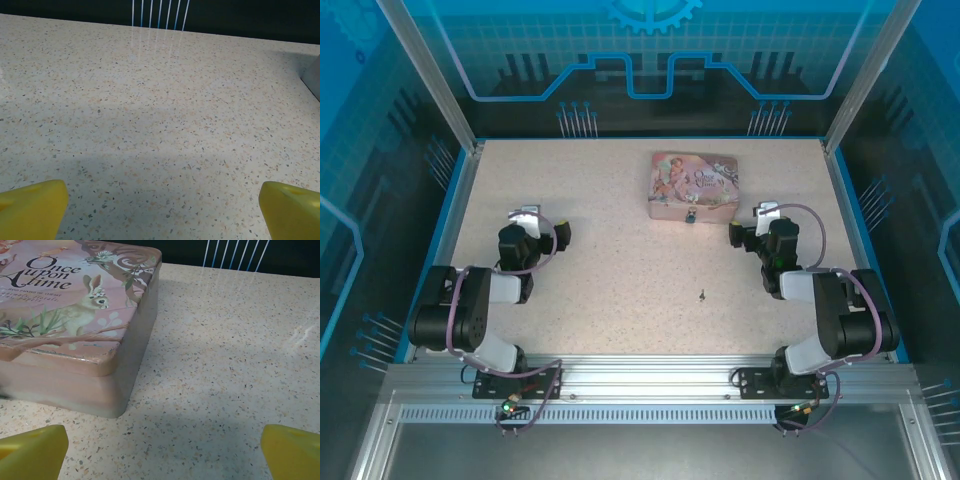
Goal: Unlock the padlock with the key
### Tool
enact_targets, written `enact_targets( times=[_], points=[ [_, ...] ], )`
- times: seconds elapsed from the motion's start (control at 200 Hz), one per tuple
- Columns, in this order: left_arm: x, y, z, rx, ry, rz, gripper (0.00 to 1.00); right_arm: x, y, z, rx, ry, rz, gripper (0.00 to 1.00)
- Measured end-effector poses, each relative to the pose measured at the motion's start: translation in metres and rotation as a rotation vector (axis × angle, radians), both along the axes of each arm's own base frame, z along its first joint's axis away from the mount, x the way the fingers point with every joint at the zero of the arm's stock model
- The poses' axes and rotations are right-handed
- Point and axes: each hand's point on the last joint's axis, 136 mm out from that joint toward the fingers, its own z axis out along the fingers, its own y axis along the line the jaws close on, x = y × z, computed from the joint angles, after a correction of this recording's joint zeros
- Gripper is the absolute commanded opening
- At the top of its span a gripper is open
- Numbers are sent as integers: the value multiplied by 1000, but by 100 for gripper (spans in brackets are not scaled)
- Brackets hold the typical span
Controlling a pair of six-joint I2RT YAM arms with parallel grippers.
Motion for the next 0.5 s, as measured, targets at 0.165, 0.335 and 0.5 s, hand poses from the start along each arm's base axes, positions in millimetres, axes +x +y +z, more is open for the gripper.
enact_targets(
  times=[0.165, 0.335, 0.5],
  points=[
    [0, -1, 0, 1, 0, -7, 99, 0, 0, 0, 0, 0, 0, 100],
    [0, -1, 0, 1, 0, -8, 99, 0, 0, 0, 0, 0, 0, 100],
    [0, -1, -1, 1, 3, -7, 99, 0, 0, 0, 0, 0, 0, 100]
  ],
)
